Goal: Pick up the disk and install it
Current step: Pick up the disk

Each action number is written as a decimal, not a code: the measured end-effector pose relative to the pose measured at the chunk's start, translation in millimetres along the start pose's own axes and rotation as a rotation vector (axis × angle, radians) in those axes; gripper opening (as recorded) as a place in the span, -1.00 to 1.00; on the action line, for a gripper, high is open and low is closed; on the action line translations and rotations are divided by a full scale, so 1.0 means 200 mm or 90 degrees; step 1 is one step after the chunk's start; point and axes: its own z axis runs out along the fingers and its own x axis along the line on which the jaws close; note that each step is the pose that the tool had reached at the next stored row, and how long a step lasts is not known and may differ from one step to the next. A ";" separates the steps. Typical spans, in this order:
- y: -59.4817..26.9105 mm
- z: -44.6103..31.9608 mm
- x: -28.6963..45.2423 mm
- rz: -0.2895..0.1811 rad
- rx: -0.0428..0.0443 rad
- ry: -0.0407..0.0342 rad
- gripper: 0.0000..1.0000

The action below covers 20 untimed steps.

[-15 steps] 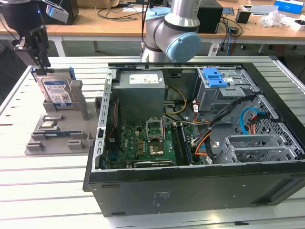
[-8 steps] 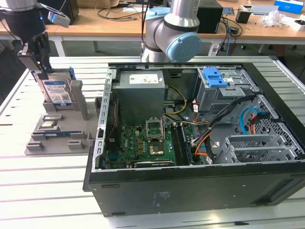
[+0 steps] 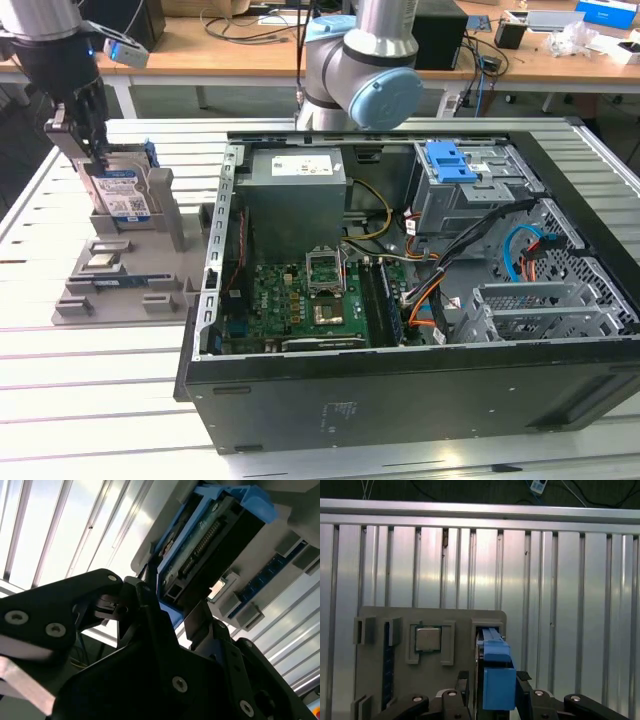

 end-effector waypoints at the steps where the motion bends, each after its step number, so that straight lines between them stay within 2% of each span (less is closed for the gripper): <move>1: 0.003 0.010 0.000 0.000 0.0000 0.0000 -0.04; 8: 0.008 0.054 -0.001 -0.001 0.0000 0.0001 -0.04; 17: 0.007 0.057 -0.001 -0.001 -0.0001 0.0001 -0.04; 18: 0.008 0.057 -0.001 -0.001 -0.0001 0.0002 -0.07; 20: 0.008 0.057 -0.001 -0.001 -0.0001 0.0000 -0.26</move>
